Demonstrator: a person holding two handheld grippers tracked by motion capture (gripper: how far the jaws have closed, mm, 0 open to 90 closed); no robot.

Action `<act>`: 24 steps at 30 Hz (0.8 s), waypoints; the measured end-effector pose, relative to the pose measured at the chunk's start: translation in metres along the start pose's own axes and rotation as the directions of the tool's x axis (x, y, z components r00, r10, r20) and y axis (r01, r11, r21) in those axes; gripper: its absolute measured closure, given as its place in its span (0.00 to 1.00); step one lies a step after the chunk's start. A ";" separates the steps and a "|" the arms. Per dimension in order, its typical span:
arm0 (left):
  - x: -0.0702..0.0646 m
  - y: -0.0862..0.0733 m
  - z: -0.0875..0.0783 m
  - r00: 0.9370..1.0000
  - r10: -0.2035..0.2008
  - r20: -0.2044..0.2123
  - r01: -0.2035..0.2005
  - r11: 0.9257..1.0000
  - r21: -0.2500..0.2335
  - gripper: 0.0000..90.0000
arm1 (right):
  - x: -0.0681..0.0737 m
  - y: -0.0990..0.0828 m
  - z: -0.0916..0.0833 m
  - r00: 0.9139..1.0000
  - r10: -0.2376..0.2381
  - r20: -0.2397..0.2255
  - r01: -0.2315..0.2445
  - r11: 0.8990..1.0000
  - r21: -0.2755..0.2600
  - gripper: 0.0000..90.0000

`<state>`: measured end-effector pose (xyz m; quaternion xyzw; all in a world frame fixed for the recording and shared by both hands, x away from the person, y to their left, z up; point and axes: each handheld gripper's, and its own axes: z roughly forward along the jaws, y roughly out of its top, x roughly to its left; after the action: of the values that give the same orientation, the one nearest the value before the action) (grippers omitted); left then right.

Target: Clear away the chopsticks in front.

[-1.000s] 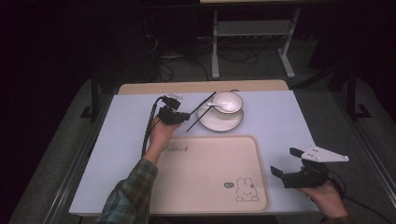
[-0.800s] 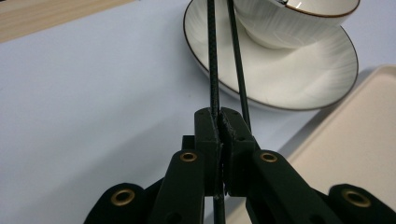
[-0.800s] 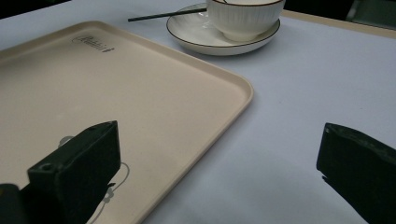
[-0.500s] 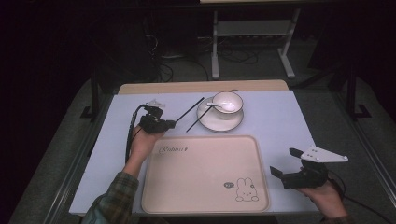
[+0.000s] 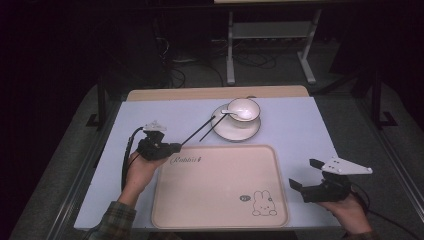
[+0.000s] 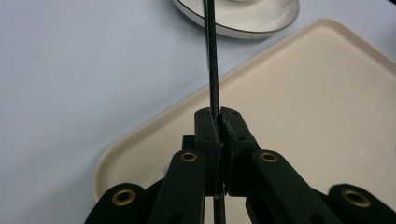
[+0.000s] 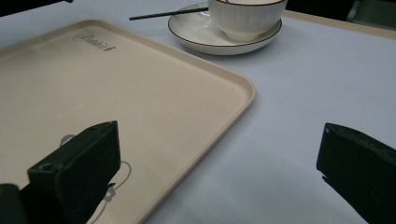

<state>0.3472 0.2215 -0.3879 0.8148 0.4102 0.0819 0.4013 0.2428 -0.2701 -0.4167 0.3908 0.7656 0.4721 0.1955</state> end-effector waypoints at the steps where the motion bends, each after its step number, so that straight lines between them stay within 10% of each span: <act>1: -0.003 -0.003 -0.003 1.000 0.002 0.010 -0.002 1.000 0.000 0.96 | 0.000 0.000 0.000 1.000 -0.001 0.000 0.001 1.000 0.001 0.00; 11: -0.024 -0.033 -0.018 0.999 0.024 0.038 -0.025 0.999 0.036 0.96 | 0.001 0.000 0.000 1.000 -0.004 0.000 0.004 1.000 0.005 0.00; 24: -0.032 -0.052 0.001 0.997 0.074 0.016 -0.076 0.983 0.168 0.95 | 0.001 0.001 0.001 1.000 -0.008 -0.002 0.008 1.000 0.008 0.00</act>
<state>0.2958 0.2155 -0.4197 0.8611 0.3826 0.0580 0.3299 0.2431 -0.2680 -0.4167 0.3883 0.7692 0.4686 0.1949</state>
